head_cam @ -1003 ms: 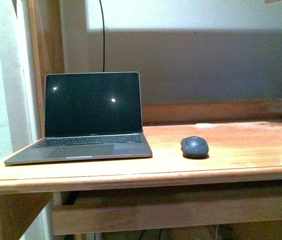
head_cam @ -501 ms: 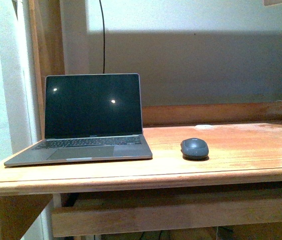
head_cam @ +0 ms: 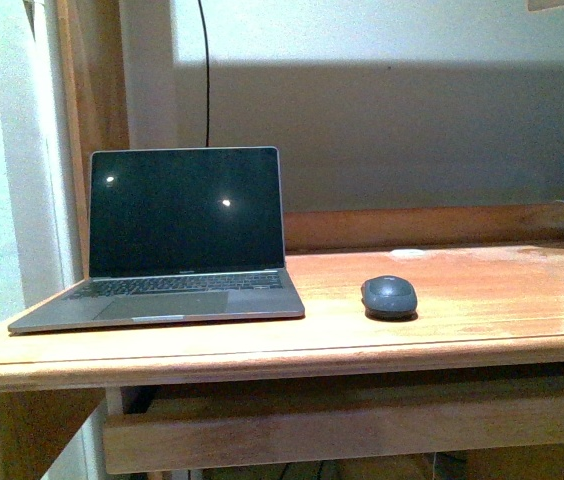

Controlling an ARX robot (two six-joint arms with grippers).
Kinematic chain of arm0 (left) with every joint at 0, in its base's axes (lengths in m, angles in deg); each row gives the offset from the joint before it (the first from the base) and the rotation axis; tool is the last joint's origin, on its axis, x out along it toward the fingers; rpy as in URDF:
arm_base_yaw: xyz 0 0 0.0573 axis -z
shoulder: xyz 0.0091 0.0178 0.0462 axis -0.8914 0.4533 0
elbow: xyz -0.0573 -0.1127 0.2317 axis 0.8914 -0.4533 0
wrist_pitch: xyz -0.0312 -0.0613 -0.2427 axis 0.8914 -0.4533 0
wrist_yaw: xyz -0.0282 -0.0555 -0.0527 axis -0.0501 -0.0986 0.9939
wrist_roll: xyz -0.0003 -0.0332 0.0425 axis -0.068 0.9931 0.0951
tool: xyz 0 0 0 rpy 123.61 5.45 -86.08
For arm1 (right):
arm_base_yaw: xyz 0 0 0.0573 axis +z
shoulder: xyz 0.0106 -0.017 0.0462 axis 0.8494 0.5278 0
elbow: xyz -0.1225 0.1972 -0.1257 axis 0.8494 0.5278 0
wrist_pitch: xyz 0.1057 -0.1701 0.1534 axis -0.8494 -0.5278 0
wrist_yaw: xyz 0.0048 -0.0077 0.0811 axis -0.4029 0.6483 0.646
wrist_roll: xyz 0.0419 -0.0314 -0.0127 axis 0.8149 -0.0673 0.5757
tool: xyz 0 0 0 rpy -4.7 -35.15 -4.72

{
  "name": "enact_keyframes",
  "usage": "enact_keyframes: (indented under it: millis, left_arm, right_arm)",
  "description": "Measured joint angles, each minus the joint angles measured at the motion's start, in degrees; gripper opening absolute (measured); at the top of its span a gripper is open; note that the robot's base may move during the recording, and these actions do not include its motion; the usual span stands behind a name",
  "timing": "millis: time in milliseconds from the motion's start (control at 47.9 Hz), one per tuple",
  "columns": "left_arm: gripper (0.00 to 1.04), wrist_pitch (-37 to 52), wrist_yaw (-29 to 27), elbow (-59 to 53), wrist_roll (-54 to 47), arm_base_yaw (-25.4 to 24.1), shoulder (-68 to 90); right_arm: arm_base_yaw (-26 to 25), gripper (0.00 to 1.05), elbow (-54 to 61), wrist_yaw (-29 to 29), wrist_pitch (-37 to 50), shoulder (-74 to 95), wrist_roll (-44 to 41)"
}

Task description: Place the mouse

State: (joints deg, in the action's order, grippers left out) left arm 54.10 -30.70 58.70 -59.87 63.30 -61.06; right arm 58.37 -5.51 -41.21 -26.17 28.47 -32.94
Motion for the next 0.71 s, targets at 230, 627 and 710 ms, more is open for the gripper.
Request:
enact_keyframes:
  millis: [230, 627, 710]
  left_arm:
    - [0.97, 0.0, 0.0, 0.0, 0.02, 0.0, 0.0]
    - [0.97, 0.0, 0.0, 0.0, 0.0, 0.0, 0.0]
    - [0.97, 0.0, 0.0, 0.0, 0.0, 0.0, 0.0]
  right_arm:
    - [0.0, 0.72, 0.0, 0.0, 0.0, 0.0, 0.02]
    - [0.0, 0.97, 0.0, 0.0, 0.0, 0.0, 0.02]
    - [0.0, 0.97, -0.02, 0.0, 0.0, 0.0, 0.0]
